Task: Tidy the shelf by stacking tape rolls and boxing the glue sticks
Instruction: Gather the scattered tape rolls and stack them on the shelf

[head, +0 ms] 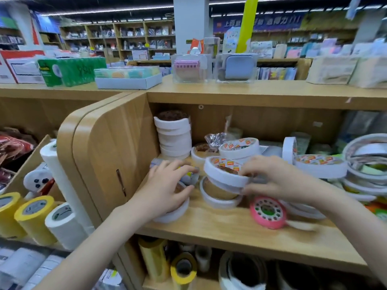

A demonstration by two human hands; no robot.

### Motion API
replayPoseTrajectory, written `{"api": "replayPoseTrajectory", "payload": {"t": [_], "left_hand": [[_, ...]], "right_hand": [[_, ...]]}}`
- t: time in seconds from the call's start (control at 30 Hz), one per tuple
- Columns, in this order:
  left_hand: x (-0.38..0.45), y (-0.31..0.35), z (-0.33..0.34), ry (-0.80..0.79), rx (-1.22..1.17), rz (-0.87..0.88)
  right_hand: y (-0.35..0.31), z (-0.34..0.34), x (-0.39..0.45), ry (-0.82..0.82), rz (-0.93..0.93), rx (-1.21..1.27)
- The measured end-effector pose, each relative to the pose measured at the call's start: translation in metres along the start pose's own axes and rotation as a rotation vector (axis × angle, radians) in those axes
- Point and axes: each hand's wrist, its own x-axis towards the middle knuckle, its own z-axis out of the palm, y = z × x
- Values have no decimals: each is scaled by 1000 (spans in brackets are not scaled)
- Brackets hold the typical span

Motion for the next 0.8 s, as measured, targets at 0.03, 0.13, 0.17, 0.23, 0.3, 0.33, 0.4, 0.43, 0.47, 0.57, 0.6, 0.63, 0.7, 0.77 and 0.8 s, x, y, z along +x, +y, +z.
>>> {"api": "replayPoseTrajectory", "payload": {"t": [0.03, 0.13, 0.17, 0.23, 0.3, 0.33, 0.4, 0.43, 0.47, 0.57, 0.6, 0.63, 0.7, 0.77, 0.8], "left_hand": [[-1, 0, 1, -7, -11, -8], [-4, 1, 1, 0, -84, -2], [-5, 0, 2, 11, -94, 5], [-7, -2, 1, 23, -82, -7], [-11, -8, 0, 44, -86, -31], [-13, -11, -1, 52, -88, -38], [-18, -19, 0, 52, -77, -37], [-19, -21, 0, 45, -73, -35], [-20, -23, 1, 41, -67, -33], [-18, -27, 3, 71, -38, -46], [-17, -29, 3, 87, -29, -54], [-16, -31, 3, 96, -28, -68], [-14, -34, 2, 107, -48, -91], [-13, -33, 1, 118, -52, -98], [-12, -30, 0, 130, -50, -103]], "right_hand": [[1, -2, 0, 41, 21, 102], [-2, 0, 6, 71, 80, 289], [-4, 4, 10, 78, 59, 271], [-9, 13, 18, 48, -28, 112], [-12, 21, 20, -59, -86, -58], [-12, 23, 20, -119, -84, -118], [-11, 24, 17, -190, -61, -193], [-11, 25, 17, -198, -58, -223], [-10, 26, 18, -193, -68, -239], [-8, 24, 22, -204, -103, -216], [-6, 20, 22, -200, -103, -174], [-6, 15, 21, -172, -98, -115], [-5, 0, 19, -79, -99, -1], [-5, -18, 19, 4, -116, 99], [-6, -26, 20, 27, -127, 162]]}}
